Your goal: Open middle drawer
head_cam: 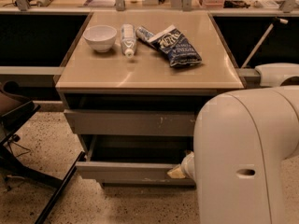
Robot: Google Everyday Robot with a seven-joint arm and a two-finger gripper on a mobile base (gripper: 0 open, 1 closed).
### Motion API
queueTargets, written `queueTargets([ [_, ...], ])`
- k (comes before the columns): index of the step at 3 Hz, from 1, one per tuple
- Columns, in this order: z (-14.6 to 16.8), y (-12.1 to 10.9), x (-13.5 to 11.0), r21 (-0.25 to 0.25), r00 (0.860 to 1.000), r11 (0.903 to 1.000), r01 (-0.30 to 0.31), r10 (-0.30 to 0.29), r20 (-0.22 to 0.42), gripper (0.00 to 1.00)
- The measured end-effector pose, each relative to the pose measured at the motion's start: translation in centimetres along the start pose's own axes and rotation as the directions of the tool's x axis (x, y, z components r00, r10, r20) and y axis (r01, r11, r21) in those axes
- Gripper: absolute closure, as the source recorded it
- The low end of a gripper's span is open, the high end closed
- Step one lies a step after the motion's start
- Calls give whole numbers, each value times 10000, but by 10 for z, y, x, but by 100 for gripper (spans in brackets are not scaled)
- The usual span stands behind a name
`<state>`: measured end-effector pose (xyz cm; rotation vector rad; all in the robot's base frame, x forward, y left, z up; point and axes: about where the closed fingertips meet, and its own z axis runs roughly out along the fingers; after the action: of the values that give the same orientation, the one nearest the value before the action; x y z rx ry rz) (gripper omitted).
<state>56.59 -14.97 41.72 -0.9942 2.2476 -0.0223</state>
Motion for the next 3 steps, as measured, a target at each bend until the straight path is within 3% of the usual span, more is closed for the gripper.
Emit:
queueTargets([
  [2, -1, 4, 2, 6, 10000, 10000, -45, 45, 33, 89],
  [3, -6, 12, 7, 57, 9999, 9999, -117, 116, 45, 100],
])
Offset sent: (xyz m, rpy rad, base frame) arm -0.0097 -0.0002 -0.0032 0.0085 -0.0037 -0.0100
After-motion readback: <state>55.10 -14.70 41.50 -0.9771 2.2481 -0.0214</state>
